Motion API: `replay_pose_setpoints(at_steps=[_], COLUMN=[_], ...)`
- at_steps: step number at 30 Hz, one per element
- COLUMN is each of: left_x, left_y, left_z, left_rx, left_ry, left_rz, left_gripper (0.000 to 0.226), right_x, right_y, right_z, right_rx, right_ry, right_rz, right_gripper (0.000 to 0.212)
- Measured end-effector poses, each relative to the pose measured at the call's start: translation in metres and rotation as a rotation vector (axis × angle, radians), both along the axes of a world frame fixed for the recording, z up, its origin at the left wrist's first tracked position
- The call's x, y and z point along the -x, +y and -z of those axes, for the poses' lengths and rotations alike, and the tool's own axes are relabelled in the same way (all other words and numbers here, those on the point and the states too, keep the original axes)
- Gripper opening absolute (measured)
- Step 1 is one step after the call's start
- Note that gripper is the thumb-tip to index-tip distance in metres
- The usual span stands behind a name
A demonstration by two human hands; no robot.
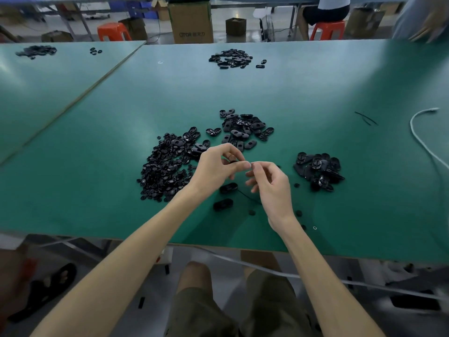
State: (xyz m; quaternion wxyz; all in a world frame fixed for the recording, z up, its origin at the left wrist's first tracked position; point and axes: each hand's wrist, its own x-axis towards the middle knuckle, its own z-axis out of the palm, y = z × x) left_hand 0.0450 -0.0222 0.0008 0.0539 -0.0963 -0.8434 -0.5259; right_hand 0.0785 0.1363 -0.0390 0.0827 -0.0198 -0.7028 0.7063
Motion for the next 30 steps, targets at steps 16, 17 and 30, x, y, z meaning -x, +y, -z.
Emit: replay_pose_setpoints(at_steps=[16,17,30], left_x=[0.005,0.006,0.008], left_y=[-0.063,-0.069,-0.07], left_z=[-0.019,-0.018,0.002], left_rx=[0.462,0.528,0.697], left_ry=[0.009,-0.019,-0.073], left_rz=[-0.154,-0.146,-0.066], left_gripper=[0.008,0.007,0.006], right_x=[-0.001,-0.001,-0.002], right_y=[0.004,0.004,0.003], right_z=[0.001,0.001,0.0], right_rx=[0.08,0.076,0.062], right_ry=[0.005,0.003,-0.005], right_rz=[-0.055,-0.053,-0.048], right_gripper=[0.011,0.011,0.01])
